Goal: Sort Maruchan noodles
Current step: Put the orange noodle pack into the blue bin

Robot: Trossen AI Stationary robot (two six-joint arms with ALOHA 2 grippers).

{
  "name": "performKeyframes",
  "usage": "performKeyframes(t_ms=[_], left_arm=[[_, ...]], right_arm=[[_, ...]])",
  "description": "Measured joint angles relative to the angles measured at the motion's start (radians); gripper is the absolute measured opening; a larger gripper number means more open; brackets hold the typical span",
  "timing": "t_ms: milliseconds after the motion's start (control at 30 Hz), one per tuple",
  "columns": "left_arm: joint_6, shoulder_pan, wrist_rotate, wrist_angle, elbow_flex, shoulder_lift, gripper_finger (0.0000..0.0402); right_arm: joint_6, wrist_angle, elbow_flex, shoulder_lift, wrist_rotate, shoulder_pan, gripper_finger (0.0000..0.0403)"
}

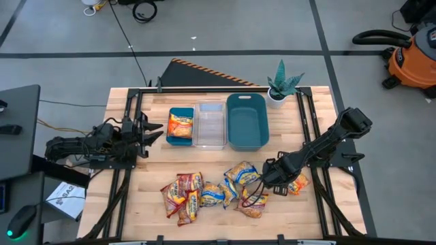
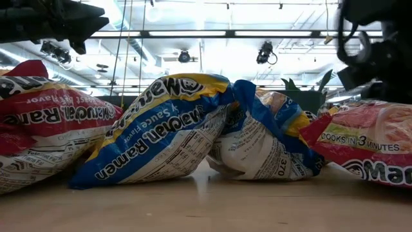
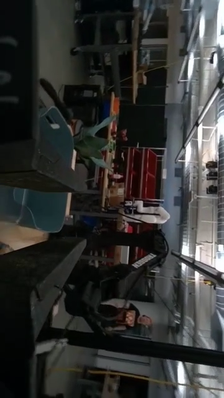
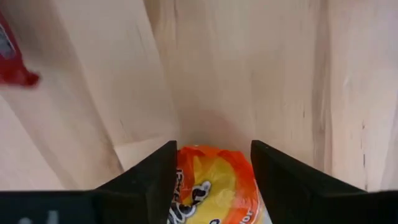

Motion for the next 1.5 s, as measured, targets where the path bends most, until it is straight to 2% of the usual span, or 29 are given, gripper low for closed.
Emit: performKeyframes(t_ms=[133,367,400,600,767,933,1100,1300,1500], left_arm=[[-0.022,0.000,0.000,-0.015,0.000,0.000,0.0135],[-0.048,0.000,0.000,-0.018,0.000,0.000,0.0134],[-0.048,0.000,0.000,-0.020,0.000,0.000,0.0135],[-0.137,0.000,0.006,-0.030,0.000,0.000,0.0134],[-0.193,0.000,0.026,-0.078,0.000,0.000,0.0134],[-0.263,-0.003,0.027,-0.083,0.000,0.000,0.0134],[-0.285,-0.003,0.029,-0.101,0.000,0.000,0.0134],[-0.318,-0.003,0.024,-0.133,0.000,0.000,0.0134],[-0.368,-0.003,0.023,-0.180,0.000,0.022,0.0135]], right_arm=[[-0.081,0.016,-0.018,0.000,0.009,-0.004,0.0161],[-0.186,0.021,-0.019,0.000,-0.020,-0.060,0.0020],[-0.202,0.021,-0.016,0.000,-0.030,-0.074,0.0012],[-0.287,-0.075,0.141,0.001,-0.030,-0.174,0.0008],[-0.440,-0.160,0.374,0.001,0.067,-0.230,0.0008],[-0.624,-0.141,0.606,0.001,0.120,-0.279,0.0005],[-0.784,0.006,0.719,0.001,0.096,-0.328,0.0004],[-0.969,0.240,0.724,0.002,0.028,-0.390,0.0004],[-1.076,0.455,0.724,0.009,-0.068,-0.461,0.0004]])
